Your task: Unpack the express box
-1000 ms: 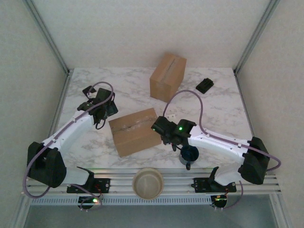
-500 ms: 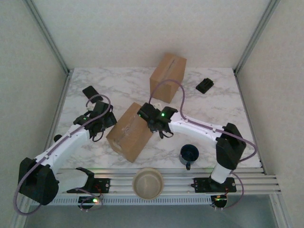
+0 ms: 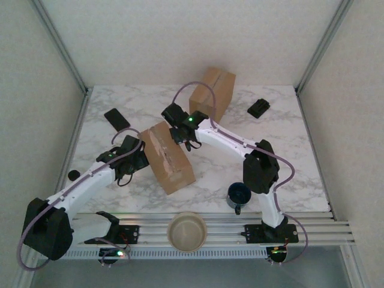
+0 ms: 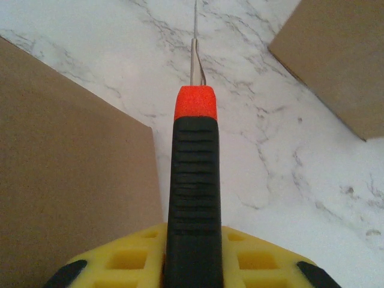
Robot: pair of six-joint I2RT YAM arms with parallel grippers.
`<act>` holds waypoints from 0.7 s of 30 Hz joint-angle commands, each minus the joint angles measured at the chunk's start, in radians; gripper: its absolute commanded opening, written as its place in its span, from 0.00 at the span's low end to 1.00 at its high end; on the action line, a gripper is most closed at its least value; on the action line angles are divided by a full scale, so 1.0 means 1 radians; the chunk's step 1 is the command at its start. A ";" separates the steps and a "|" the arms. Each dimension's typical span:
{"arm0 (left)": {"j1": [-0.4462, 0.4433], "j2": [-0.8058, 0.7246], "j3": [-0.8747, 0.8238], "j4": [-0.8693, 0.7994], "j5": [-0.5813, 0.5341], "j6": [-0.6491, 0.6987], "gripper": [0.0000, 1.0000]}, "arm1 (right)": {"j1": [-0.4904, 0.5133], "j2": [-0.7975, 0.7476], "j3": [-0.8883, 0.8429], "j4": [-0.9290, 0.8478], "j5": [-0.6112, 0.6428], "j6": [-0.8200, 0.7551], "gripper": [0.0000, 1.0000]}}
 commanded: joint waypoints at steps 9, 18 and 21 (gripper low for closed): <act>-0.095 0.063 0.019 0.170 0.163 -0.024 0.83 | -0.044 0.104 0.136 0.058 -0.158 -0.095 0.00; -0.126 0.066 0.057 0.166 0.159 -0.041 0.84 | -0.116 0.075 0.190 0.007 -0.026 -0.200 0.00; -0.126 0.059 0.065 0.159 0.151 -0.045 0.84 | -0.134 0.048 0.179 0.000 0.020 -0.212 0.00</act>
